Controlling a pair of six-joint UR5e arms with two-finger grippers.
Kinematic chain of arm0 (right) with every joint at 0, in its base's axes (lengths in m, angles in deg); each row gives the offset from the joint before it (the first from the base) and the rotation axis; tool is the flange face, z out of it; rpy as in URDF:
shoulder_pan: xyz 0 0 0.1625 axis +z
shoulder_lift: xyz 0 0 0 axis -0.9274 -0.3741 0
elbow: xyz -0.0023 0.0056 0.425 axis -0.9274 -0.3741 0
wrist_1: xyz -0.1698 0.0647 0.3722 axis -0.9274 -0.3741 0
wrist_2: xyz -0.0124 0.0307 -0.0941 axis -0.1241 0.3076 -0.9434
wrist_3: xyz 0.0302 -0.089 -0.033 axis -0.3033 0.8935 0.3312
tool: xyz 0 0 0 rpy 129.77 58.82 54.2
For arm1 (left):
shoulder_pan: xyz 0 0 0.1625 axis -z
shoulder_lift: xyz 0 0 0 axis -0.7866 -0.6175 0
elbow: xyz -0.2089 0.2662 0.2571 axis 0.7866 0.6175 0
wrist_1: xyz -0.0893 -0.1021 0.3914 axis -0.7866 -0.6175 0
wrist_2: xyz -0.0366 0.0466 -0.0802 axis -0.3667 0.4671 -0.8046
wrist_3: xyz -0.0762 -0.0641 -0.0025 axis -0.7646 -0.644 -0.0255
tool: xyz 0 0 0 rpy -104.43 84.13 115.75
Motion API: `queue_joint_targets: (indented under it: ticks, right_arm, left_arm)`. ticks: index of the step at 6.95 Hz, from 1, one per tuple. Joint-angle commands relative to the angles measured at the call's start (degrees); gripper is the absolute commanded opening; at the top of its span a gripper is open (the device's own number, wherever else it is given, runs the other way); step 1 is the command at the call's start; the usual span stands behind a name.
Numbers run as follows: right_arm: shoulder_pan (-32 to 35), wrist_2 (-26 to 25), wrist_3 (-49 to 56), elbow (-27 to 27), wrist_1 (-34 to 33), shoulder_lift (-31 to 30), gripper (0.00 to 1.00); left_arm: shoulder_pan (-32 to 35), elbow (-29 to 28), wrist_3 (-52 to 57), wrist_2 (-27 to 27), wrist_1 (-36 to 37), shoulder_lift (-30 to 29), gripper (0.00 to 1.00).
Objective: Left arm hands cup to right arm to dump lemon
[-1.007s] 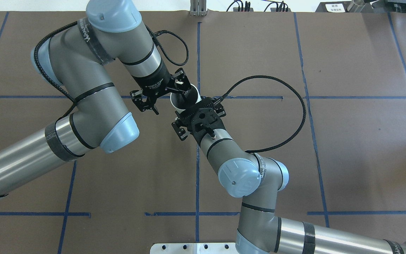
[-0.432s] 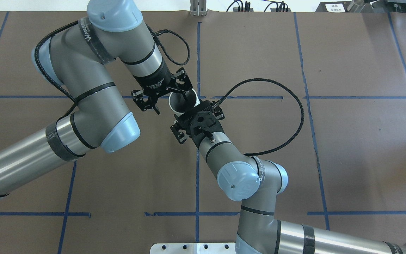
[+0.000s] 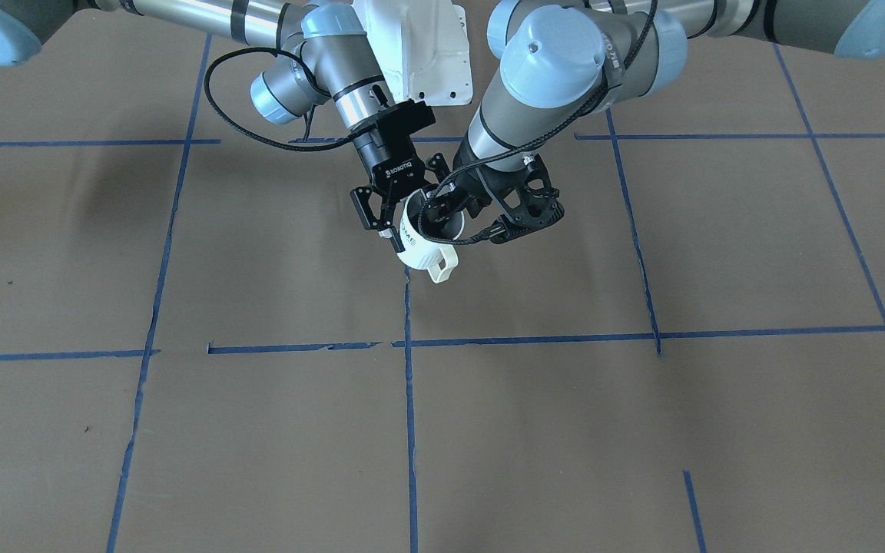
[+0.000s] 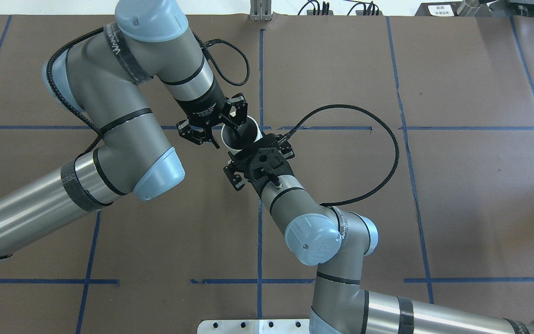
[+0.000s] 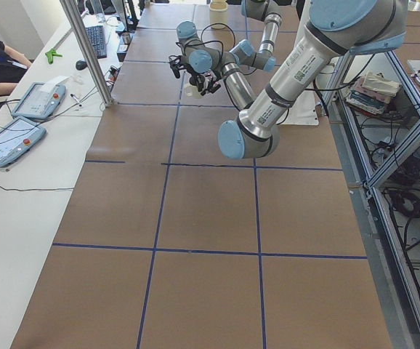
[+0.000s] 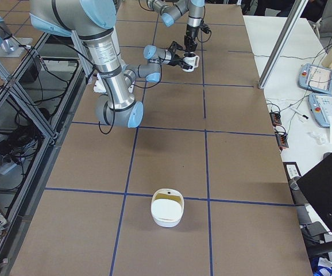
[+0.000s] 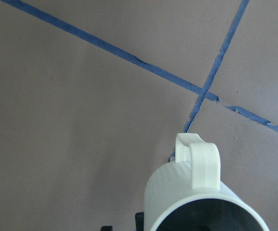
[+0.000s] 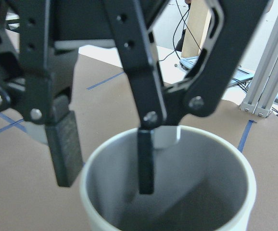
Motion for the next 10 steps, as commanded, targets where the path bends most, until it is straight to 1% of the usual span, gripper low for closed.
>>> queue_joint_targets:
  ticks: [1, 5, 6, 7, 10]
  right_arm:
    - [-0.01, 0.03, 0.00, -0.09, 0.00, 0.01, 0.54]
    - [-0.01, 0.03, 0.09, 0.00, -0.09, 0.01, 0.54]
    - [-0.01, 0.03, 0.00, -0.09, 0.00, 0.01, 0.57]
    - [-0.01, -0.14, -0.61, 0.00, 0.09, 0.01, 0.99]
    - [-0.44, -0.15, -0.61, 0.00, 0.18, -0.43, 1.00]
  left_arm:
    - [0.03, -0.11, 0.22, 0.00, 0.00, 0.07, 0.21]
    - [-0.14, -0.20, 0.22, 0.00, 0.00, 0.16, 0.21]
    - [-0.14, -0.20, 0.14, 0.00, 0.08, 0.16, 0.05]
    - [-0.14, -0.20, 0.22, 0.00, 0.00, 0.16, 0.00]
    - [-0.06, -0.46, 0.14, 0.00, 0.00, 0.16, 0.00]
